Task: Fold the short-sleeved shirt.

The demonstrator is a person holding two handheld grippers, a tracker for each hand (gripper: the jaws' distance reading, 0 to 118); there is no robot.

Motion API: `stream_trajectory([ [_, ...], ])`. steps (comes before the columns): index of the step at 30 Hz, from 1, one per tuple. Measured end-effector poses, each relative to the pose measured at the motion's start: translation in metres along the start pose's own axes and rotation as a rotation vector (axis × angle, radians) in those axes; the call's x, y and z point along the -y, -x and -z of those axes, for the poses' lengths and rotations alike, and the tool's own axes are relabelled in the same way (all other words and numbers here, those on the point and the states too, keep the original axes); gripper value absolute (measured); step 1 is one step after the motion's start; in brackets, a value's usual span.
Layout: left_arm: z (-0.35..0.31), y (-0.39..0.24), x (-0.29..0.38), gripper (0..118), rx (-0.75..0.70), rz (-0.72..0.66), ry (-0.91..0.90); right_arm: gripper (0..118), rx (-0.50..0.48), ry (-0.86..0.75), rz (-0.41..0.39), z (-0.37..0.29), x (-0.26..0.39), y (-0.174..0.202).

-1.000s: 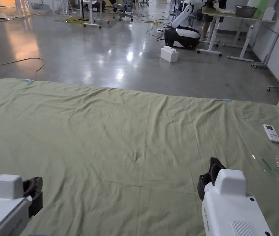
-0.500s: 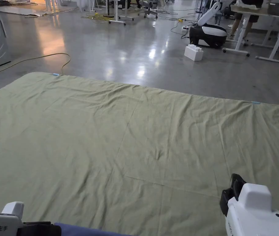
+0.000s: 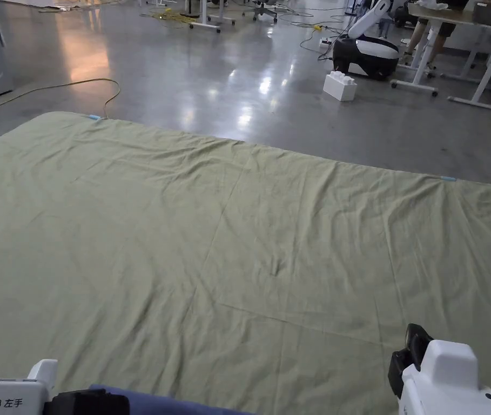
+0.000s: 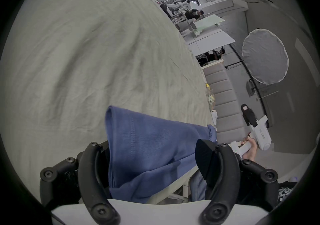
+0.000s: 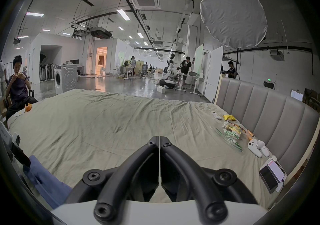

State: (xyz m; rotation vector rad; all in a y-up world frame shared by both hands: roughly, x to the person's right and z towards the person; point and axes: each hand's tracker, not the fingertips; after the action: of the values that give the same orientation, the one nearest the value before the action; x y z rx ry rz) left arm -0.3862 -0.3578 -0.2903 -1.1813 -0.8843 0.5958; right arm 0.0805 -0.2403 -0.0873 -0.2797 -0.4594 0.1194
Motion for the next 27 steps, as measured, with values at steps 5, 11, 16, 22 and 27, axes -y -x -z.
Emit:
stream_trajectory([
  [5, 0.005, -0.001, 0.006, 55, -0.032, 0.018, -0.011, 2, -0.013, 0.013, -0.002, 0.001, 0.001, 0.005],
  [11, 0.005, 0.008, 0.008, 15, -0.056, -0.039, -0.031, 2, -0.026, 0.021, -0.008, 0.002, 0.004, 0.009],
  [16, -0.001, -0.009, 0.008, 13, -0.110, 0.012, -0.055, 2, -0.028, 0.029, -0.009, 0.002, 0.006, 0.007],
  [22, -0.027, -0.038, 0.003, 12, -0.134, 0.065, -0.089, 2, -0.025, 0.022, -0.007, 0.001, 0.005, 0.000],
  [27, -0.054, -0.060, -0.006, 12, -0.197, 0.131, -0.113, 2, -0.022, 0.016, 0.000, -0.002, 0.003, -0.004],
])
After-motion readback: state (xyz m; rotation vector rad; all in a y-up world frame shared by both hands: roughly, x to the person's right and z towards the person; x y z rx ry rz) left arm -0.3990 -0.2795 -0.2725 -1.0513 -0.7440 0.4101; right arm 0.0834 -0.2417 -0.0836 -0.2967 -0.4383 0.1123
